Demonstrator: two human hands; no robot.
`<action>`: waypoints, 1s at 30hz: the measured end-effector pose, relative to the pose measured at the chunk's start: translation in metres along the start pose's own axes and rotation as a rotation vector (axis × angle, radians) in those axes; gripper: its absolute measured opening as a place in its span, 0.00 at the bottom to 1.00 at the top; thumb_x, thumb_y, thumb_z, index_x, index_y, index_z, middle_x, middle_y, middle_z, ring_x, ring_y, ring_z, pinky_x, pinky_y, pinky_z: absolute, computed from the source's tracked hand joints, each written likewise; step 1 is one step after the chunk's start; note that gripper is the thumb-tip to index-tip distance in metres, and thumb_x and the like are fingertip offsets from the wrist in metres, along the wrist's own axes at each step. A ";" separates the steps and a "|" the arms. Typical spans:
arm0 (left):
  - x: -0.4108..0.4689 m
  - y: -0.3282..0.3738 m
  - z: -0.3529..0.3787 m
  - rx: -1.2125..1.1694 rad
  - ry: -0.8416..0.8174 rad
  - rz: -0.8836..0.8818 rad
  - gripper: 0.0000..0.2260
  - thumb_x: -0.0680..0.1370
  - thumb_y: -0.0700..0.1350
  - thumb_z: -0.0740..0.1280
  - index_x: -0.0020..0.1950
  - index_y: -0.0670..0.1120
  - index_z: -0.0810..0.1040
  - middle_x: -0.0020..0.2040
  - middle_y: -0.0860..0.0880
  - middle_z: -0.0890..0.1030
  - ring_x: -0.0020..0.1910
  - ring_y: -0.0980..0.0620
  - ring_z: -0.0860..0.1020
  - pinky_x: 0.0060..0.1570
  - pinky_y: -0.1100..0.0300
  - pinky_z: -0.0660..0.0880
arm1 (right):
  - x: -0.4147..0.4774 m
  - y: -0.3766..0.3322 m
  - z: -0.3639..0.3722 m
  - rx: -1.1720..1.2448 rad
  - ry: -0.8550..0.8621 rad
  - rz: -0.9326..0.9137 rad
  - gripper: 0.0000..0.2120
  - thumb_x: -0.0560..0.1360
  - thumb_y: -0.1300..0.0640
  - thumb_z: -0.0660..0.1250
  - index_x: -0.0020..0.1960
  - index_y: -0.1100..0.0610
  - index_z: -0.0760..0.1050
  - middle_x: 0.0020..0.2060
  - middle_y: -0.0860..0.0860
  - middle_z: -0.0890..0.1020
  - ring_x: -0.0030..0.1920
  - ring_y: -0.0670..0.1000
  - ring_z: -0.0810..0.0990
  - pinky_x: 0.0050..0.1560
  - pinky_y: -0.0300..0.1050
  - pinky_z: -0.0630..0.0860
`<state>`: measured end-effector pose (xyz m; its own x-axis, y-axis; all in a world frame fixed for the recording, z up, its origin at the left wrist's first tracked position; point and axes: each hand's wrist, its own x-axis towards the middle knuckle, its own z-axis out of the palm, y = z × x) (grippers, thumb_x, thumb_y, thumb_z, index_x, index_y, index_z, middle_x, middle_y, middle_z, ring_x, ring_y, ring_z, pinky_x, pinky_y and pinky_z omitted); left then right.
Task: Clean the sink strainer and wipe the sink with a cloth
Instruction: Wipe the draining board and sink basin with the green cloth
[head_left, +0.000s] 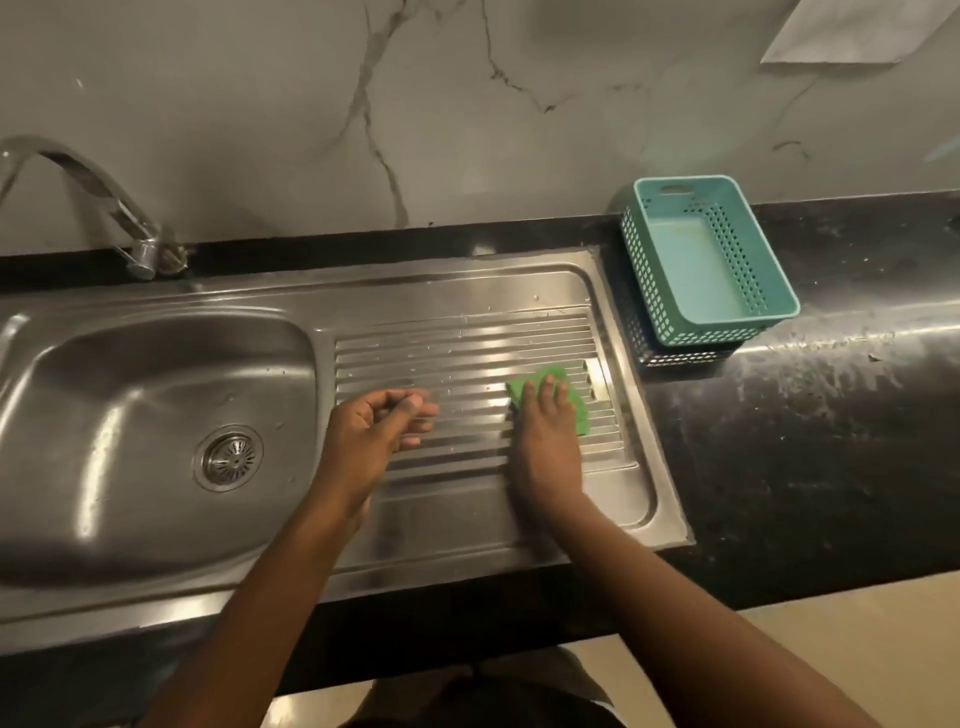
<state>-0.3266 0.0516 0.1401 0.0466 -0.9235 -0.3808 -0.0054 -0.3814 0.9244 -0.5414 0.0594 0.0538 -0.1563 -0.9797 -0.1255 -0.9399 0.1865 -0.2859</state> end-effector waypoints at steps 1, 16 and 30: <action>0.000 0.001 0.000 -0.009 0.018 0.007 0.06 0.84 0.41 0.69 0.55 0.43 0.86 0.49 0.46 0.91 0.48 0.49 0.89 0.46 0.60 0.84 | -0.003 -0.012 0.004 0.032 -0.020 -0.007 0.31 0.82 0.65 0.52 0.83 0.60 0.47 0.82 0.62 0.46 0.83 0.62 0.42 0.82 0.58 0.44; -0.002 0.014 0.039 0.014 0.069 0.047 0.07 0.84 0.43 0.69 0.55 0.45 0.87 0.50 0.46 0.90 0.50 0.45 0.89 0.46 0.60 0.84 | -0.023 0.044 -0.027 -0.073 -0.135 -0.467 0.30 0.84 0.61 0.53 0.84 0.61 0.47 0.83 0.60 0.50 0.84 0.58 0.47 0.82 0.49 0.39; -0.019 -0.007 -0.008 -0.026 0.078 0.028 0.07 0.83 0.44 0.70 0.55 0.47 0.87 0.51 0.45 0.90 0.51 0.45 0.89 0.47 0.58 0.82 | -0.040 -0.016 -0.008 0.002 -0.149 -0.079 0.34 0.80 0.62 0.52 0.83 0.62 0.46 0.83 0.63 0.49 0.83 0.63 0.45 0.83 0.61 0.47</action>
<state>-0.3194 0.0724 0.1416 0.1240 -0.9274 -0.3529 0.0184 -0.3534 0.9353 -0.5224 0.0953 0.0714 -0.0354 -0.9697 -0.2416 -0.9470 0.1098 -0.3020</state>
